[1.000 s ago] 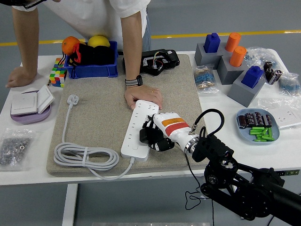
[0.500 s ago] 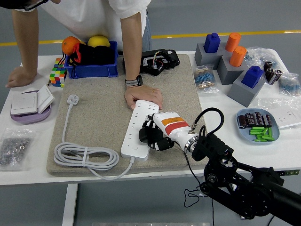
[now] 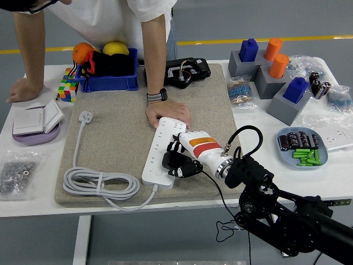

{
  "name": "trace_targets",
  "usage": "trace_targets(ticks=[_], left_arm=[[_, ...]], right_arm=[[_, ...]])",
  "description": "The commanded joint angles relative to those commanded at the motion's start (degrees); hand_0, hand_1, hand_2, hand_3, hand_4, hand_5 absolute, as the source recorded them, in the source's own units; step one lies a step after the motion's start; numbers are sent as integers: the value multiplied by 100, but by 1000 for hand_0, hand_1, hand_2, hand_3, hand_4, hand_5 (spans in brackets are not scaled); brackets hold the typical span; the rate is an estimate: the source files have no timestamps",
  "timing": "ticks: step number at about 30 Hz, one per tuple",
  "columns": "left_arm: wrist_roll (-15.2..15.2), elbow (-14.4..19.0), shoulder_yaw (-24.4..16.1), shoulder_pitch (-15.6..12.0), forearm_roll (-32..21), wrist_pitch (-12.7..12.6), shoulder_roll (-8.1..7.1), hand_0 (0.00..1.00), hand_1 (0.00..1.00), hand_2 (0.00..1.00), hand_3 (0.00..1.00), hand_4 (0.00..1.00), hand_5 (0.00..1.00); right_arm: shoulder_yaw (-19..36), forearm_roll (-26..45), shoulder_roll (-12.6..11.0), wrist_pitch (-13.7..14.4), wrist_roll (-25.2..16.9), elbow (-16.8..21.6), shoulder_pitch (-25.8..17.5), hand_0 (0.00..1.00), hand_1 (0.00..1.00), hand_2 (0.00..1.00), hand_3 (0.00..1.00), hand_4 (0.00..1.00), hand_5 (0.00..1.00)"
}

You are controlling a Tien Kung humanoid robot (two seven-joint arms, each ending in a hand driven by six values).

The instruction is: Press the white button,pick up the black plug,place it near the board,insert it into the board

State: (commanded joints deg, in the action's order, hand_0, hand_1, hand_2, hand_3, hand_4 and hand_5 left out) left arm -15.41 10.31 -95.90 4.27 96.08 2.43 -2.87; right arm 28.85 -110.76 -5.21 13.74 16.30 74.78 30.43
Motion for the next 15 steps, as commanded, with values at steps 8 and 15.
trace_targets(ticks=[8, 15], left_arm=[[1, 0, 6, -1, -8, 1, 6, 625, 631, 640, 693, 586, 376], [2, 0, 4, -7, -5, 0, 8, 625, 631, 640, 694, 587, 376]], right_arm=[[51, 5, 10, -1, -17, 17, -8, 495, 518, 533, 591, 998, 266], [155, 7, -11, -149, -1, 173, -26, 497, 524, 538, 594, 998, 269]])
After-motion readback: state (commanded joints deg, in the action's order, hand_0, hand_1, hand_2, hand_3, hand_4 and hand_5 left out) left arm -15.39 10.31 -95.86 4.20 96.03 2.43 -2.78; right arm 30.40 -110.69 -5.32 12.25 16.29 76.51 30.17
